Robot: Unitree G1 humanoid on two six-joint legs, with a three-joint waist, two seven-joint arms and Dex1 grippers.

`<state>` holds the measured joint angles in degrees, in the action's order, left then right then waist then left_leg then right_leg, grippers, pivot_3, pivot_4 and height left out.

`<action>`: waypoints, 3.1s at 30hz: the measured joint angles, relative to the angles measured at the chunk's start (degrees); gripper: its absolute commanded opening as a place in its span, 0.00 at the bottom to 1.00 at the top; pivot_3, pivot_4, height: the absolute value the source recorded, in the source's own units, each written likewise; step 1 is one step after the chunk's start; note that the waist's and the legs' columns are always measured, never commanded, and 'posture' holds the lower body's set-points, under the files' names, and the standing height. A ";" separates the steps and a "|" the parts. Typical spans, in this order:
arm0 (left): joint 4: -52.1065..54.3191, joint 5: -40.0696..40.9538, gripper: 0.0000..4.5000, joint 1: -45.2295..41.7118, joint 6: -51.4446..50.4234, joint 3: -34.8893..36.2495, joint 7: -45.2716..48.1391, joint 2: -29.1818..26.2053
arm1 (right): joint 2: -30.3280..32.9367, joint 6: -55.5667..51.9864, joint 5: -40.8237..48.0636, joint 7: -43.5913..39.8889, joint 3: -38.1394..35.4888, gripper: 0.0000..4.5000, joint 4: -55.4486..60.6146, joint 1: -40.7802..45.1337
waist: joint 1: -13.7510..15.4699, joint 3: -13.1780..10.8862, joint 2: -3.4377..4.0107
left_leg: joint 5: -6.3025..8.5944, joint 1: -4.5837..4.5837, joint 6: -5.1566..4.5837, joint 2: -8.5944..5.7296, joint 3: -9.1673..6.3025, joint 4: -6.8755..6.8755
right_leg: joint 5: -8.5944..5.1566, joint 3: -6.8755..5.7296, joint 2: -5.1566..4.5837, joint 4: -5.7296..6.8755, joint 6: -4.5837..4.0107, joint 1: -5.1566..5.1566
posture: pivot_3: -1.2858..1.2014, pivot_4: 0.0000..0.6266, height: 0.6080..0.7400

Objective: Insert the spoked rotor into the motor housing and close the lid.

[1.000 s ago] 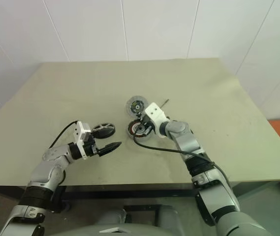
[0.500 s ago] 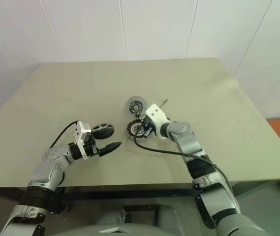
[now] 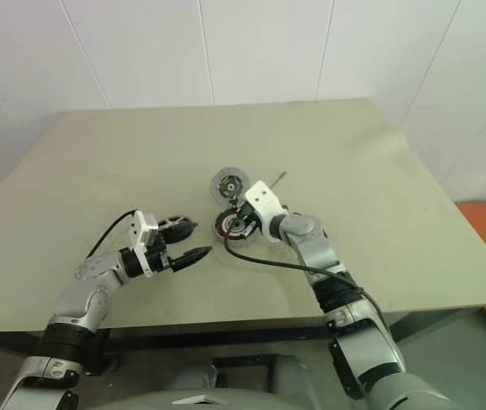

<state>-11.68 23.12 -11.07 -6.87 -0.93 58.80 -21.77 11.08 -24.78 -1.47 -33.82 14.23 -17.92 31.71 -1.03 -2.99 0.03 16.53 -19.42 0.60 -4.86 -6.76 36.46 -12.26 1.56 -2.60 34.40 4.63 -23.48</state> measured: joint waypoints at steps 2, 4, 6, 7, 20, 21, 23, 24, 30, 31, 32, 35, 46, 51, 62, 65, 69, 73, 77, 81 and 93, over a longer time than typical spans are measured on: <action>0.00 0.00 1.00 0.00 0.00 0.00 0.00 0.00 | -0.72 1.18 -0.07 1.27 -0.40 0.01 -1.22 0.33 | 0.04 0.00 0.00 | 0.00 0.00 0.00 0.00 0.00 0.00 | 0.00 0.00 0.00 0.00 0.00 0.00 | 0.52 0.00 1.00; 0.00 0.00 1.00 0.00 0.00 0.00 0.00 0.00 | -1.31 2.35 -0.06 2.56 -0.73 0.01 -2.57 0.59 | 0.19 0.00 0.00 | 0.00 -0.02 0.00 -0.01 0.00 0.00 | 0.01 0.00 -0.01 -0.02 -0.01 0.00 | 0.52 0.00 1.00; 0.00 0.00 1.00 0.00 0.00 0.00 0.00 0.00 | -1.42 2.73 -0.06 3.05 -0.82 0.01 -2.94 0.69 | 0.28 0.00 0.00 | 0.00 -0.04 0.00 -0.04 0.00 0.00 | 0.01 0.00 -0.03 -0.05 0.00 0.00 | 0.52 0.00 1.00; 0.00 0.00 1.00 0.00 0.00 0.00 0.01 0.00 | -1.42 2.90 -0.06 3.17 -0.92 0.01 -3.13 0.75 | 0.30 0.00 0.00 | 0.00 -0.04 0.00 -0.06 0.00 0.00 | 0.02 0.00 -0.05 -0.06 0.00 0.00 | 0.52 0.00 1.00; 0.00 0.00 1.00 0.00 -0.08 -0.03 0.04 0.00 | -1.76 7.75 1.90 4.11 -3.49 0.01 -5.70 1.85 | 0.29 0.00 0.01 | -0.01 -0.04 0.00 -0.09 0.00 0.00 | 0.03 0.01 -0.06 -0.05 -0.01 0.00 | 0.52 0.00 1.00; 0.00 0.00 1.00 0.00 -0.08 -0.04 0.06 0.00 | -1.71 7.72 2.31 3.37 -3.49 0.01 -5.48 1.71 | 0.29 0.00 0.01 | -0.01 -0.04 0.00 -0.09 -0.01 0.00 | 0.03 0.01 -0.06 -0.05 -0.01 0.00 | 0.52 0.00 1.00; 0.00 0.00 1.00 0.00 -0.09 -0.05 0.09 0.00 | -1.69 7.65 2.77 1.99 -3.44 0.01 -4.59 1.16 | 0.29 0.00 0.01 | -0.01 -0.03 0.00 -0.09 -0.01 0.00 | 0.03 0.01 -0.06 -0.04 -0.01 0.01 | 0.52 0.00 1.00; 0.00 -0.01 1.00 0.00 -0.09 -0.06 0.11 0.00 | -1.69 7.61 2.85 1.46 -3.34 0.01 -4.31 0.83 | 0.30 0.00 0.00 | -0.01 -0.03 0.00 -0.09 -0.01 0.00 | 0.03 0.01 -0.06 -0.04 -0.01 0.01 | 0.52 0.00 1.00; 0.00 -0.02 1.00 0.01 -0.10 -0.08 0.13 0.00 | -0.68 7.55 0.20 0.26 0.05 0.01 -3.53 -0.32 | 0.31 0.00 0.01 | -0.01 -0.02 0.00 -0.09 0.00 0.03 | 0.03 0.01 -0.06 -0.02 -0.01 0.01 | 0.52 0.00 1.00; 0.00 -0.02 1.00 0.00 -0.10 -0.08 0.13 0.00 | -0.58 7.82 -0.30 0.29 0.38 0.01 -3.47 -0.31 | 0.32 0.01 0.00 | -0.01 -0.01 0.00 -0.09 0.00 0.03 | 0.03 0.01 -0.06 -0.02 -0.01 0.02 | 0.52 0.00 1.00; 0.00 -0.02 1.00 0.00 -0.10 -0.08 0.13 0.00 | -0.49 7.95 -0.71 0.32 0.61 0.01 -3.39 -0.31 | 0.32 0.01 0.00 | -0.01 -0.01 0.00 -0.09 0.00 0.03 | 0.03 0.01 -0.06 -0.02 -0.01 0.02 | 0.52 0.00 1.00; 0.00 -0.02 1.00 0.00 -0.10 -0.08 0.14 0.00 | -0.34 8.34 -1.62 0.35 1.07 0.01 -3.29 -0.30 | 0.32 0.02 -0.01 | -0.01 0.00 0.00 -0.09 0.00 0.04 | 0.03 0.01 -0.06 -0.02 -0.01 0.04 | 0.52 0.00 1.00; -0.05 -0.09 1.00 0.01 -0.08 -0.09 0.20 -0.03 | 0.39 2.12 2.27 -8.18 1.84 0.01 3.89 -3.71 | 0.35 0.10 -0.07 | -0.01 0.00 0.00 -0.09 -0.01 0.06 | 0.03 0.01 -0.06 -0.01 -0.01 0.05 | 0.52 0.00 1.00; -0.19 -0.11 1.00 0.00 -0.07 -0.12 0.22 -0.03 | 1.60 -2.49 4.74 -12.86 3.67 0.01 9.46 -6.67 | 0.33 0.11 -0.06 | -0.01 0.02 0.00 -0.09 0.00 0.12 | 0.03 0.01 -0.06 0.03 0.00 0.08 | 0.52 0.00 1.00; -1.18 -0.53 1.00 -0.11 -0.01 -0.30 0.20 -0.01 | -1.42 1.91 3.68 -4.81 2.02 0.01 2.29 -3.58 | 0.47 0.11 -0.06 | -0.01 -0.01 0.00 -0.13 -0.02 0.49 | 0.03 -0.01 -0.07 0.31 -0.01 0.10 | 0.52 0.00 1.00; -1.27 -0.75 1.00 -0.18 0.06 -0.33 0.20 -0.01 | -3.44 3.27 5.77 -2.96 -0.99 0.01 0.27 -3.36 | 0.49 0.11 -0.06 | -0.01 0.00 0.01 -0.19 0.00 0.70 | 0.01 0.02 -0.09 0.52 -0.01 0.12 | 0.52 0.00 1.00; -1.01 -0.01 1.00 -0.21 -0.30 -0.02 0.22 0.10 | -3.62 3.07 10.54 -5.06 -4.54 0.01 1.54 -2.72 | 0.36 0.11 -0.05 | -0.01 0.03 0.00 -0.16 -0.01 0.75 | -0.10 0.02 -0.08 0.62 0.15 0.11 | 0.52 0.00 1.00; 2.56 2.81 1.00 0.51 -3.08 1.09 0.49 -0.43 | -1.31 2.38 13.65 -12.15 -3.51 0.01 6.50 -3.00 | 0.10 0.10 -0.04 | -0.01 0.00 0.00 -0.11 -0.01 0.64 | -0.10 0.02 -0.06 0.68 0.16 0.00 | 0.52 0.00 1.00; 8.50 7.45 1.00 6.02 -8.10 4.07 0.78 -2.84 | 3.38 2.47 13.67 -17.68 -1.54 0.01 7.64 -3.56 | 0.06 0.08 0.00 | -0.01 -0.01 0.00 -0.12 0.02 0.62 | -0.03 0.03 -0.08 0.66 0.01 -0.01 | 0.52 0.00 1.00; 14.39 14.95 1.00 14.13 -16.66 9.05 -2.05 -3.53 | 8.61 2.43 13.70 -22.83 -0.43 0.01 10.85 -4.36 | 0.27 0.04 0.00 | 0.00 -0.03 0.00 -0.12 0.02 0.65 | -0.24 0.04 -0.12 0.64 0.06 0.00 | 0.52 0.00 1.00; 13.62 33.47 1.00 14.62 -42.11 24.38 -28.73 0.18 | 15.34 1.49 14.14 -27.46 0.32 0.01 18.12 -5.31 | 1.33 -0.04 -0.07 | 0.04 0.05 0.08 0.03 0.03 0.76 | -0.29 -0.13 -0.13 0.59 0.04 0.24 | 0.52 0.00 1.00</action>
<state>1.94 56.59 3.55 -48.97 23.45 30.07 -21.60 26.42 -23.30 12.67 -61.28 14.56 0.21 26.40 0.30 -3.03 -0.04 16.57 -19.37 0.68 -4.83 -6.73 37.22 -12.55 1.43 -2.73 34.99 4.68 -23.24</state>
